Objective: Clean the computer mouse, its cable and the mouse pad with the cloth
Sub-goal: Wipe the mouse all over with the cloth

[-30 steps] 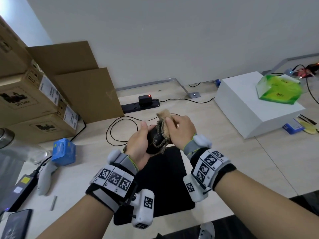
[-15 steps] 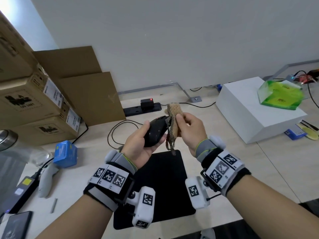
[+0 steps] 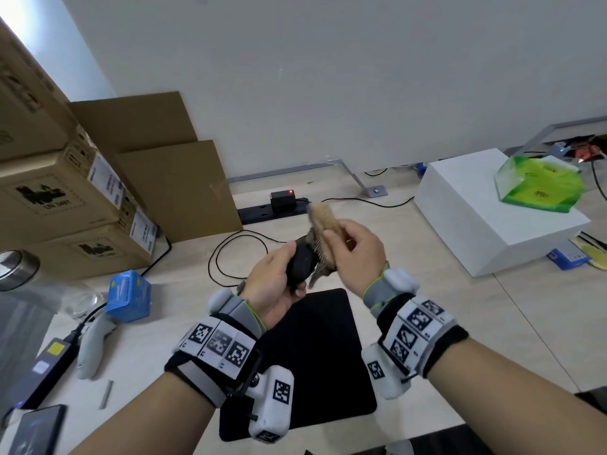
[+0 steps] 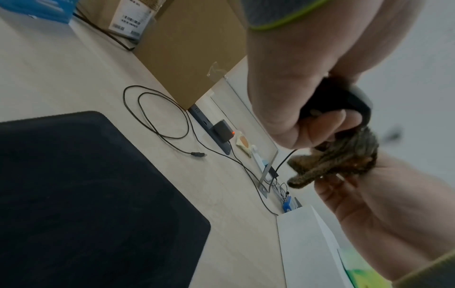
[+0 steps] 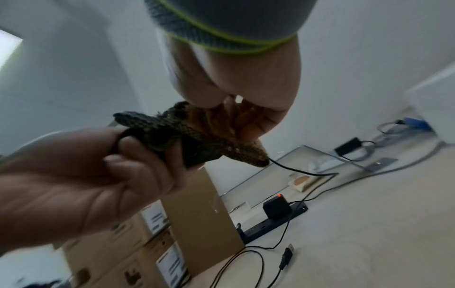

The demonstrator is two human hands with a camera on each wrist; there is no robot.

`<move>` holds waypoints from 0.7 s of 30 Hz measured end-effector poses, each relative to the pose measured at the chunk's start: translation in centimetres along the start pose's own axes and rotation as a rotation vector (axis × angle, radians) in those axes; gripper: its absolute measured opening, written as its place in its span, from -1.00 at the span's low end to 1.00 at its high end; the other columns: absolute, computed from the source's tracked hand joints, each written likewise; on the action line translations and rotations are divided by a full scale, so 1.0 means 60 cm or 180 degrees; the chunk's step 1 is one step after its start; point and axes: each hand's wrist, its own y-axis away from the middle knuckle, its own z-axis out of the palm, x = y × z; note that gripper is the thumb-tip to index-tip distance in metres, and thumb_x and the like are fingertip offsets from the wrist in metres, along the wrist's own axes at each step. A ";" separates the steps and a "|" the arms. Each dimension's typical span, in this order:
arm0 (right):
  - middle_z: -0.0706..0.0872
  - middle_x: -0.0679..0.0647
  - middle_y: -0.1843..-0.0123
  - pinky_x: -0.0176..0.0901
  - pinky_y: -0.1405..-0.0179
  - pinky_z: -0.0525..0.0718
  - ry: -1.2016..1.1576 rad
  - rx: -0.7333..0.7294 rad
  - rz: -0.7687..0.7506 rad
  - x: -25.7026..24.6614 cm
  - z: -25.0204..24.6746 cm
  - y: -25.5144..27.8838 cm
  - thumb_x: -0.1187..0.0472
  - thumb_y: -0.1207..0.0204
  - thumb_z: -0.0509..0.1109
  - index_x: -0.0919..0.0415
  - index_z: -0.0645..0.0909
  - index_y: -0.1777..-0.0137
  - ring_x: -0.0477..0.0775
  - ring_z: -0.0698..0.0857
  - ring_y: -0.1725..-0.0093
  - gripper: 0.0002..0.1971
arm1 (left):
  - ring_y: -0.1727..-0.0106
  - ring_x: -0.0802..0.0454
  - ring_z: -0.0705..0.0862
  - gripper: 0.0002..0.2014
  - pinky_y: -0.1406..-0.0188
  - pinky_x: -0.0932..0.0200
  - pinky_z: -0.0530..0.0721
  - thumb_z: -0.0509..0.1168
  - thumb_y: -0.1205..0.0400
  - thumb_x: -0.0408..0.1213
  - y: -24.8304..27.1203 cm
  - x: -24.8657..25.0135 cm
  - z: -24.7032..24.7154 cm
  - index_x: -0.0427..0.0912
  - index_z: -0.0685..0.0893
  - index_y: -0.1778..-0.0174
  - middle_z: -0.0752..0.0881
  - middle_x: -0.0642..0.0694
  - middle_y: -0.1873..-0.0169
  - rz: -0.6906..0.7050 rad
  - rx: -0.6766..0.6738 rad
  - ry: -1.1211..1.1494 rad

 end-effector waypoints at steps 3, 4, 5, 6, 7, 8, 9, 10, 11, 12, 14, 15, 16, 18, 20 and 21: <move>0.73 0.09 0.07 -0.18 0.06 0.55 0.0100 0.0132 0.0118 0.002 0.007 -0.001 0.07 -0.57 0.35 0.10 0.70 -0.09 0.04 0.64 0.11 -0.80 | 0.56 0.05 0.48 -0.72 0.63 0.26 0.44 0.15 -0.73 -0.07 0.001 0.006 0.001 -0.24 0.56 -0.03 0.61 -0.20 0.35 -0.0011 0.0005 -0.0049; 0.70 0.10 0.06 -0.28 0.04 0.51 0.0090 0.0118 -0.0062 -0.007 0.014 0.014 0.09 -0.56 0.36 0.15 0.70 -0.13 -0.01 0.61 0.10 -0.77 | 0.52 0.03 0.54 -0.72 0.60 0.25 0.50 0.15 -0.73 -0.08 0.001 0.008 0.002 -0.24 0.60 0.00 0.65 -0.19 0.35 0.0037 -0.0028 -0.0034; 0.67 0.08 0.07 -0.42 0.06 0.46 0.0036 0.0067 -0.0297 -0.020 0.020 0.032 0.08 -0.52 0.38 0.18 0.70 -0.15 -0.09 0.56 0.11 -0.73 | 0.42 -0.03 0.65 -0.70 0.50 0.20 0.62 0.15 -0.73 -0.10 0.000 0.009 0.002 -0.27 0.64 -0.03 0.73 -0.21 0.29 0.0092 -0.0065 -0.0018; 0.63 0.05 0.10 -0.54 0.09 0.42 -0.0024 -0.0024 -0.0518 -0.029 0.025 0.049 0.05 -0.49 0.38 0.19 0.70 -0.15 -0.17 0.51 0.13 -0.69 | 0.24 -0.11 0.76 -0.68 0.32 0.13 0.72 0.15 -0.74 -0.13 -0.002 0.010 0.001 -0.31 0.67 -0.10 0.79 -0.24 0.16 0.0129 -0.0115 -0.0007; 0.60 0.04 0.13 -0.60 0.11 0.39 -0.0039 -0.0121 -0.0691 -0.033 0.028 0.058 0.00 -0.48 0.37 0.18 0.71 -0.14 -0.21 0.49 0.15 -0.66 | 0.08 -0.15 0.79 -0.67 0.18 0.07 0.76 0.14 -0.74 -0.16 -0.002 0.010 -0.001 -0.34 0.67 -0.16 0.81 -0.27 0.04 0.0121 -0.0172 0.0011; 0.60 0.04 0.16 -0.58 0.14 0.39 0.0007 -0.0172 -0.0797 -0.032 0.028 0.058 -0.03 -0.47 0.35 0.16 0.72 -0.13 -0.20 0.49 0.17 -0.65 | 0.07 -0.17 0.80 -0.66 0.21 0.07 0.77 0.13 -0.74 -0.16 -0.002 0.009 -0.003 -0.35 0.66 -0.16 0.80 -0.30 0.02 0.0086 -0.0198 0.0021; 0.62 0.06 0.18 -0.51 0.16 0.40 0.0077 -0.0163 -0.0798 -0.024 0.026 0.047 -0.04 -0.48 0.34 0.14 0.72 -0.11 -0.15 0.50 0.18 -0.66 | 0.23 -0.13 0.78 -0.66 0.37 0.13 0.73 0.12 -0.74 -0.13 0.000 0.009 -0.005 -0.35 0.65 -0.09 0.79 -0.28 0.13 0.0023 -0.0190 0.0033; 0.65 0.08 0.18 -0.42 0.17 0.42 0.0133 -0.0094 -0.0676 -0.014 0.022 0.032 -0.02 -0.50 0.34 0.13 0.73 -0.09 -0.09 0.53 0.18 -0.70 | 0.44 -0.04 0.68 -0.67 0.56 0.22 0.62 0.12 -0.74 -0.09 0.002 0.009 -0.006 -0.31 0.62 0.00 0.72 -0.23 0.27 -0.0064 -0.0147 0.0063; 0.68 0.09 0.18 -0.32 0.17 0.44 0.0153 -0.0012 -0.0423 -0.005 0.018 0.017 0.01 -0.53 0.35 0.11 0.73 -0.07 -0.02 0.57 0.19 -0.75 | 0.56 0.04 0.55 -0.69 0.66 0.28 0.50 0.13 -0.73 -0.06 0.004 0.010 -0.006 -0.27 0.58 0.04 0.64 -0.20 0.35 -0.0146 -0.0097 0.0108; 0.71 0.09 0.19 -0.23 0.18 0.48 0.0138 0.0041 -0.0135 0.002 0.014 0.005 0.04 -0.55 0.35 0.09 0.72 -0.03 0.03 0.61 0.21 -0.80 | 0.59 0.07 0.48 -0.70 0.68 0.30 0.43 0.14 -0.73 -0.05 0.006 0.009 -0.006 -0.25 0.56 0.03 0.59 -0.19 0.37 -0.0184 -0.0071 0.0161; 0.76 0.04 0.23 -0.11 0.21 0.60 0.0030 0.0057 0.0253 0.010 0.010 -0.010 0.07 -0.58 0.35 0.07 0.73 0.04 0.08 0.68 0.23 -0.85 | 0.56 0.06 0.49 -0.68 0.67 0.29 0.47 0.15 -0.73 -0.05 0.008 0.009 -0.005 -0.28 0.57 -0.06 0.60 -0.22 0.33 -0.0194 -0.0096 0.0184; 0.77 0.01 0.24 -0.09 0.19 0.64 -0.0054 0.0041 0.0344 0.009 0.008 -0.013 0.09 -0.58 0.36 0.06 0.74 0.05 0.05 0.70 0.23 -0.86 | 0.51 0.03 0.55 -0.66 0.63 0.26 0.55 0.16 -0.73 -0.06 0.008 0.010 -0.006 -0.31 0.57 -0.12 0.62 -0.25 0.27 -0.0184 -0.0103 0.0179; 0.78 -0.02 0.24 -0.08 0.17 0.66 -0.0151 0.0051 0.0406 0.006 0.005 -0.016 0.10 -0.58 0.36 0.04 0.74 0.06 0.03 0.71 0.24 -0.87 | 0.43 -0.03 0.65 -0.65 0.55 0.22 0.66 0.17 -0.72 -0.09 0.010 0.012 -0.007 -0.34 0.57 -0.18 0.65 -0.29 0.21 -0.0183 -0.0159 0.0213; 0.78 -0.04 0.26 -0.06 0.18 0.68 -0.0363 0.0200 0.0508 -0.001 -0.008 -0.025 0.11 -0.58 0.36 0.01 0.73 0.11 -0.03 0.69 0.28 -0.88 | 0.19 -0.22 0.77 -0.62 0.34 0.09 0.81 0.23 -0.69 -0.16 0.013 0.015 -0.015 -0.42 0.54 -0.25 0.69 -0.36 0.08 -0.0240 -0.0362 0.0318; 0.78 0.01 0.25 -0.02 0.17 0.70 -0.0551 0.0431 0.0588 -0.002 -0.024 -0.037 0.13 -0.60 0.34 0.04 0.72 0.16 -0.05 0.67 0.29 -0.84 | 0.03 -0.32 0.77 -0.57 0.30 0.05 0.82 0.31 -0.60 -0.20 0.018 0.018 -0.025 -0.45 0.52 -0.27 0.70 -0.37 0.05 -0.0305 -0.0550 0.0343; 0.78 0.03 0.24 0.00 0.15 0.70 -0.0656 0.0485 0.0611 -0.003 -0.030 -0.042 0.15 -0.61 0.33 0.03 0.71 0.19 -0.05 0.65 0.27 -0.82 | 0.03 -0.31 0.77 -0.54 0.34 0.08 0.81 0.33 -0.57 -0.20 0.020 0.018 -0.030 -0.43 0.51 -0.30 0.69 -0.35 0.05 -0.0309 -0.0593 0.0311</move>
